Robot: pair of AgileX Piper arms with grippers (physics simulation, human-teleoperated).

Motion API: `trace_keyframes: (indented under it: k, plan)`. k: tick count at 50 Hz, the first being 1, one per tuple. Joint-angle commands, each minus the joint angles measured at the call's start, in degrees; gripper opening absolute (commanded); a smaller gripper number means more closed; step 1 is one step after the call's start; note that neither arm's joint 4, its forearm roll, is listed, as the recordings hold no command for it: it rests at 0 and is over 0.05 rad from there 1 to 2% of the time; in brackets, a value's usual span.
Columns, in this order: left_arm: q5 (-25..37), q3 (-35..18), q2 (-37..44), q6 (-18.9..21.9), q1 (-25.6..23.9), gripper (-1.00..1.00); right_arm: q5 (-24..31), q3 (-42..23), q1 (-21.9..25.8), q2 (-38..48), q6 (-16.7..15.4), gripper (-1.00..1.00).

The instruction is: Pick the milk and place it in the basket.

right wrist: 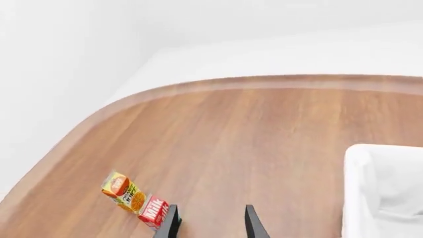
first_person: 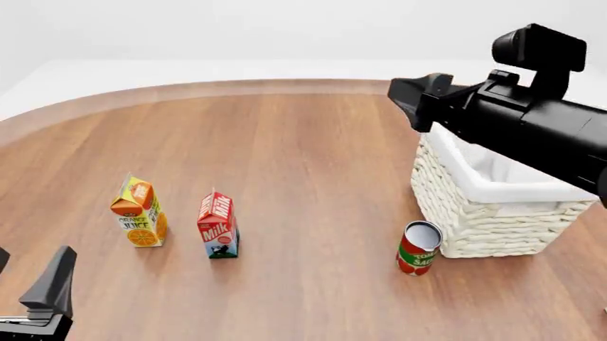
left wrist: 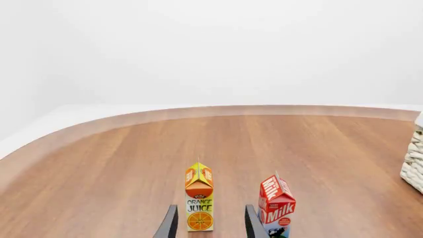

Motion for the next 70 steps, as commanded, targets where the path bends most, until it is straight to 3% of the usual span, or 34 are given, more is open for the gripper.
trace_keyframes:
  k: [1, 6, 31, 51, 70]
  plan:
    - [0.0, 0.0, 0.0, 0.0, 0.0, 1.0, 1.9, -5.4, 1.9, 6.0, 3.1, 1.0]
    - [0.0, 0.0, 0.0, 0.0, 0.0, 1.0, 3.1, -7.2, 2.7, 8.2, 6.0, 1.0]
    - [0.0, 0.0, 0.0, 0.0, 0.0, 1.0, 5.4, -15.4, 2.0, 17.5, 11.5, 1.0]
    - [0.0, 0.0, 0.0, 0.0, 0.0, 1.0, 11.9, -24.7, 3.5, 27.1, 12.7, 1.0]
    - [0.0, 0.0, 0.0, 0.0, 0.0, 1.0, 19.8, -37.1, 5.0, 37.4, 10.2, 1.0]
